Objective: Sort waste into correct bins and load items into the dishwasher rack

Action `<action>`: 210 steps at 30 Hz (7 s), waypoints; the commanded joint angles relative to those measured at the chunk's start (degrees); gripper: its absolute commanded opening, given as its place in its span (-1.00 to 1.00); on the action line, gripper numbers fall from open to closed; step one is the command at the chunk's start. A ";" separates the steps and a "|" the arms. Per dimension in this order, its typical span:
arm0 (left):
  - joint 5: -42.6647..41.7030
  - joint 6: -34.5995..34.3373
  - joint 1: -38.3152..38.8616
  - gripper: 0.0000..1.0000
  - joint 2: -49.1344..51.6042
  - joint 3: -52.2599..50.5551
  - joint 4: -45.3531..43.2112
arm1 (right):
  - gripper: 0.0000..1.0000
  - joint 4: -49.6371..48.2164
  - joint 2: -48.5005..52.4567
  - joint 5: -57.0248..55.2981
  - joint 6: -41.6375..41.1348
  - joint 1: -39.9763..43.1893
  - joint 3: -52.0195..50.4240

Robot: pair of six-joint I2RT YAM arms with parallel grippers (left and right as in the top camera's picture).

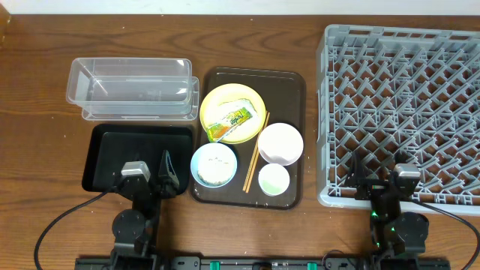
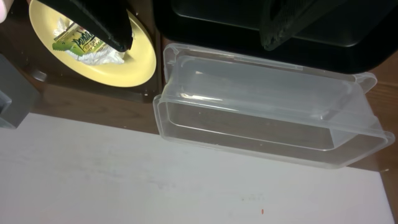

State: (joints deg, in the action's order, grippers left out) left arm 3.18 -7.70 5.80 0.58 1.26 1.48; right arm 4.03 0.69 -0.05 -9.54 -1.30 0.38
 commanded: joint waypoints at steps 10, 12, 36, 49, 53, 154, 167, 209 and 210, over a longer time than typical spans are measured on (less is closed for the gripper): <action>0.92 0.59 -0.17 0.38 -0.24 -1.03 2.34 | 0.99 0.17 -0.37 -0.57 0.85 -0.39 -0.07; 0.92 0.59 -0.17 0.38 -0.24 -1.03 2.34 | 0.98 0.17 -0.37 -0.57 0.85 -0.39 -0.07; 0.92 0.59 -0.17 0.38 -0.24 -1.03 2.34 | 0.98 0.17 -0.37 -0.57 0.85 -0.39 -0.07; 0.92 0.57 -0.17 0.37 -0.24 -1.03 2.29 | 0.99 0.04 -0.37 -0.61 0.85 -0.37 -0.07; 0.92 0.57 -0.17 0.38 -0.22 -0.83 2.36 | 0.99 0.02 -0.31 -0.85 0.85 -0.39 -0.07; 2.45 10.03 0.31 -0.50 86.03 59.47 7.63 | 0.97 25.35 56.96 0.55 0.85 -0.39 49.59; -14.73 9.11 0.28 0.04 87.34 59.43 6.75 | 0.98 25.33 56.96 0.52 0.85 -0.39 49.59; -17.49 9.11 11.04 -0.75 101.11 58.84 5.25 | 0.98 25.57 56.96 0.52 0.85 -0.39 49.59; -17.27 9.14 10.69 -0.76 99.73 58.84 5.60 | 0.98 25.57 56.96 0.52 0.85 -0.39 49.59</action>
State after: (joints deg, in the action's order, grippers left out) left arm -14.74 1.48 17.30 105.60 59.79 6.57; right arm 29.47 57.74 0.25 -9.34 -1.30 48.95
